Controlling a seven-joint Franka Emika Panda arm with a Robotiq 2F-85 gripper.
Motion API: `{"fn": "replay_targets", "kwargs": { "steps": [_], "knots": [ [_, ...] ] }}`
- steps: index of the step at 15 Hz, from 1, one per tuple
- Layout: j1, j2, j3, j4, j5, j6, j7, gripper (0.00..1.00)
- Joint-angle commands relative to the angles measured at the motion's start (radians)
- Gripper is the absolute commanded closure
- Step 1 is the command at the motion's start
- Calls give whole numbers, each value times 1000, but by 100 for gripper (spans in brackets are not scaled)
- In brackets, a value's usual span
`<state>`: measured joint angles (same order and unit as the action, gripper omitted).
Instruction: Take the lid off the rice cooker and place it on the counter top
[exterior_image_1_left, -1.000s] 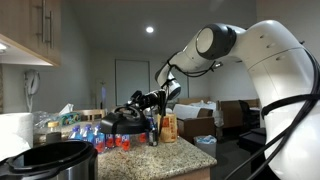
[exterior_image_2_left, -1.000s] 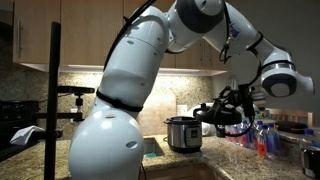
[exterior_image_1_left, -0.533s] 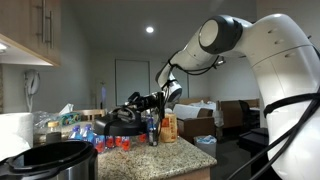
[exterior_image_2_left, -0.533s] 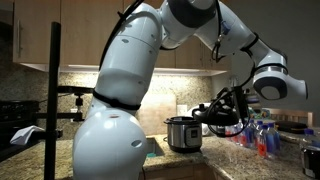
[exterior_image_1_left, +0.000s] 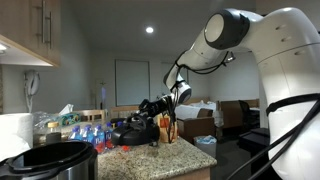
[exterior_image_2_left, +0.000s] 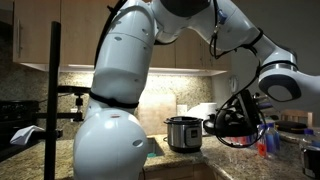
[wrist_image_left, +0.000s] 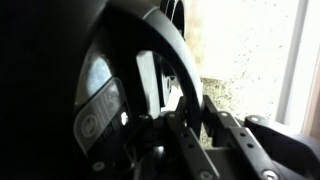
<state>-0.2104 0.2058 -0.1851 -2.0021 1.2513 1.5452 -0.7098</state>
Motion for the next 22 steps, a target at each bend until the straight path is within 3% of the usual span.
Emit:
{"fn": "replay_targets", "kwargs": {
  "steps": [1, 4, 5, 15, 22],
  "knots": [
    [2, -10, 1, -7, -2, 4, 1, 81],
    [13, -25, 6, -15, -2, 7, 1, 81],
    [14, -25, 7, -15, -2, 8, 1, 95],
    [20, -8, 19, -52, 88, 192, 5, 95],
    [25, -15, 28, -90, 217, 229, 31, 95]
  ]
}}
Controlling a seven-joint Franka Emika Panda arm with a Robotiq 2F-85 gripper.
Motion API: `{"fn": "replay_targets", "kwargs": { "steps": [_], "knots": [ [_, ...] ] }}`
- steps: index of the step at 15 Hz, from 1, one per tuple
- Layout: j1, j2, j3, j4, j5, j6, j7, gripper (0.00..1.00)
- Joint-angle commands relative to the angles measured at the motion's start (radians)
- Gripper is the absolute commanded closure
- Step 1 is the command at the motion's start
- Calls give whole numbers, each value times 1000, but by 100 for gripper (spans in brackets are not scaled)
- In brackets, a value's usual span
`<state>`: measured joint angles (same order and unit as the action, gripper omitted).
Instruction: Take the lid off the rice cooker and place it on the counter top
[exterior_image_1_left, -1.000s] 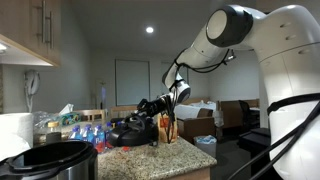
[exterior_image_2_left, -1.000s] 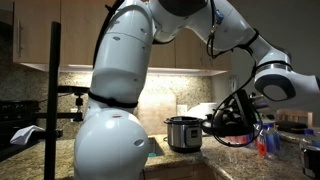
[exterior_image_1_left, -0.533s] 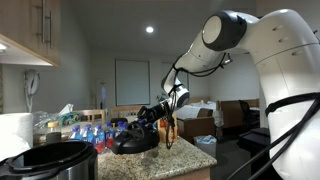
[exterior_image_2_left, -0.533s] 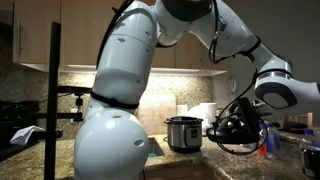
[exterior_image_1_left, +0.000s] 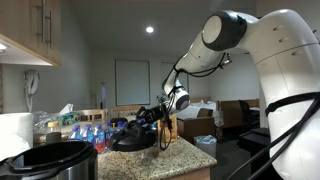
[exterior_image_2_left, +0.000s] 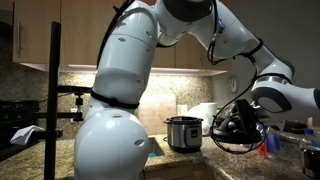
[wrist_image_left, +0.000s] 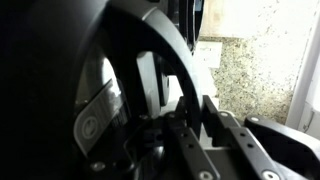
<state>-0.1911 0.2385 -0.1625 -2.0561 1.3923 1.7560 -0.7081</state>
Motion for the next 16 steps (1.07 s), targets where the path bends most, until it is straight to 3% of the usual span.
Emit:
{"fn": "replay_targets", "kwargs": {
  "steps": [1, 6, 7, 11, 12, 16],
  "knots": [
    [7, -49, 6, -43, 95, 25, 32, 95],
    [20, -54, 8, -60, 149, 95, 22, 95],
    [15, 1, 2, -28, 101, 73, 3, 81],
    [19, 1, 3, -29, 106, 86, 3, 81],
    [20, -1, 2, -29, 103, 93, 4, 95],
    [21, 16, 4, -39, 113, 127, 24, 95]
  ]
}}
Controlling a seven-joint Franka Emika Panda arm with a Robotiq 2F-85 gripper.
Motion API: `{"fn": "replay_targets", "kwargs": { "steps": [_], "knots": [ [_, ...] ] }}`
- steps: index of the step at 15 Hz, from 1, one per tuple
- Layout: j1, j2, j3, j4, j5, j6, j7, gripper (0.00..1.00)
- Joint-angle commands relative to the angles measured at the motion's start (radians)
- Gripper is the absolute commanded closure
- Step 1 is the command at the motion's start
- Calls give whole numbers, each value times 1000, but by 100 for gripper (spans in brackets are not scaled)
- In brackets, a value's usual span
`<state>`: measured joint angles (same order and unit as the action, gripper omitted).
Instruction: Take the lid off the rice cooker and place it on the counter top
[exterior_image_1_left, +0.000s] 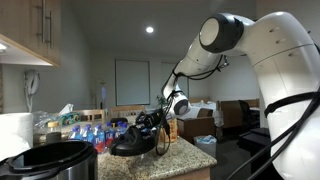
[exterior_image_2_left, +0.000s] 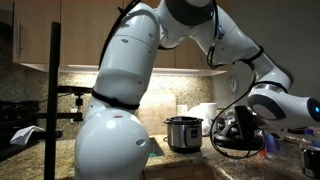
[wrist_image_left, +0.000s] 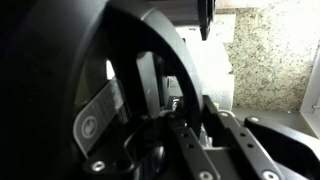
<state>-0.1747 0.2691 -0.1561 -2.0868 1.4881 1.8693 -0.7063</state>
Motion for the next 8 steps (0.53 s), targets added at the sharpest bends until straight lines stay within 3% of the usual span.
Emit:
{"fn": "replay_targets", "kwargs": {
  "steps": [1, 8],
  "knots": [
    [5, -9, -2, -10, 21, 23, 24, 95],
    [7, 5, 3, -20, 59, 77, 39, 95]
  ]
}}
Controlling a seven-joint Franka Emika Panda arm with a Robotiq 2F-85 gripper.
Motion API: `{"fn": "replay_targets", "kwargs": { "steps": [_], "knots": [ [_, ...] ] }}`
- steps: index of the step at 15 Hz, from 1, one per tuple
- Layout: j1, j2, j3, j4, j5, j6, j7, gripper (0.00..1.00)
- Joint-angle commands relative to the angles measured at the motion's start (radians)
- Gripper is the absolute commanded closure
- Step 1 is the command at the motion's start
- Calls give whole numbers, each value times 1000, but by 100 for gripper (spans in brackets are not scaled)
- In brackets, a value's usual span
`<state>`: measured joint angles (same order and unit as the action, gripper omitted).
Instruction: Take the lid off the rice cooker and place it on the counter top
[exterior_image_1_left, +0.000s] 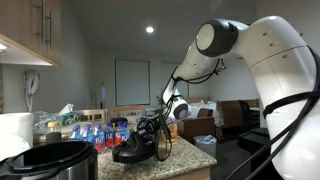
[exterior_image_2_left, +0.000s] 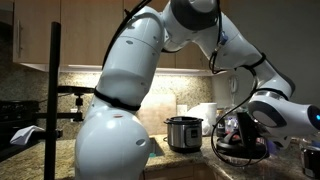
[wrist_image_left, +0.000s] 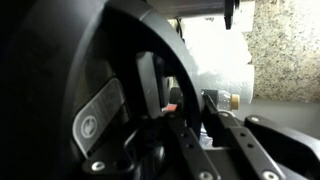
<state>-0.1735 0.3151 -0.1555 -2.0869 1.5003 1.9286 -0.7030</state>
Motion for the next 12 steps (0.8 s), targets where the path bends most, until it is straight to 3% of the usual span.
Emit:
{"fn": "replay_targets", "kwargs": {
  "steps": [1, 8, 9, 12],
  "knots": [
    [7, -42, 3, -22, 52, 26, 43, 95],
    [12, -43, 5, -27, 72, 38, 95, 95],
    [11, 1, -1, -2, 37, 41, 57, 81],
    [11, 1, 1, -5, 37, 41, 59, 81]
  ]
}}
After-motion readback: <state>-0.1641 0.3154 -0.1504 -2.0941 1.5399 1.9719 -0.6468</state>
